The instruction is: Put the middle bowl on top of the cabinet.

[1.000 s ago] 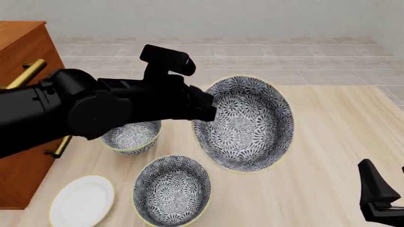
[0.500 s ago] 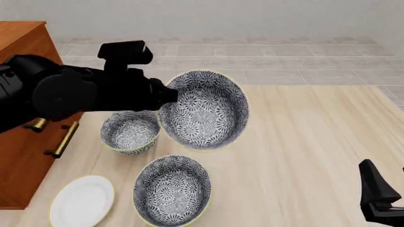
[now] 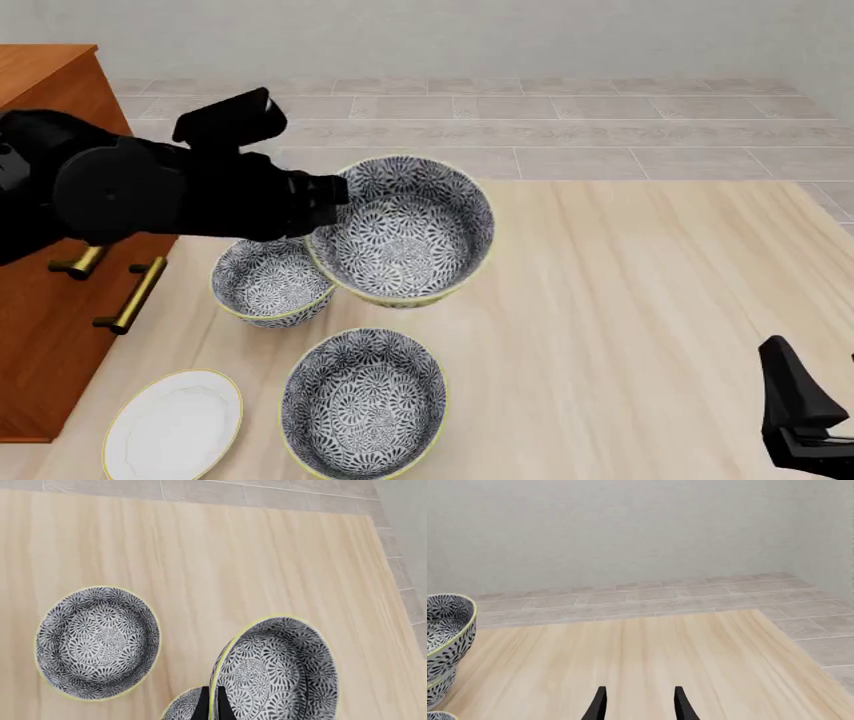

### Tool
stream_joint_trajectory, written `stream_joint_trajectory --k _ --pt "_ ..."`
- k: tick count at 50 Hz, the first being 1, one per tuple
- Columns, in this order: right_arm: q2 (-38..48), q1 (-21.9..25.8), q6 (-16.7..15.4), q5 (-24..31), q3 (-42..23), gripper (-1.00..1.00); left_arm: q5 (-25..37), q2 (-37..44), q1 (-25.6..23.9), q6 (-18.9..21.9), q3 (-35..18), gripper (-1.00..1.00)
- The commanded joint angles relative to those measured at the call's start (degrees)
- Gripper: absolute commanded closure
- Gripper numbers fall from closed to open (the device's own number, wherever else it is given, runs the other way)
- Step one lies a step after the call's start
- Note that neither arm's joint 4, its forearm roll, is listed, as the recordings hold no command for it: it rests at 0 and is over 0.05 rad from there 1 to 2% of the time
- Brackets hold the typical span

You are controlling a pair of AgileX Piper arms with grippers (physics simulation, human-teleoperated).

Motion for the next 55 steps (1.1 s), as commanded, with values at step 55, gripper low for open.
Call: stream_joint_trajectory --k 55 --pt "-0.8 -0.4 -0.2 0.4 0.2 -1.00 21.4 -9.9 21.3 -7.6 -14.6 1.00"
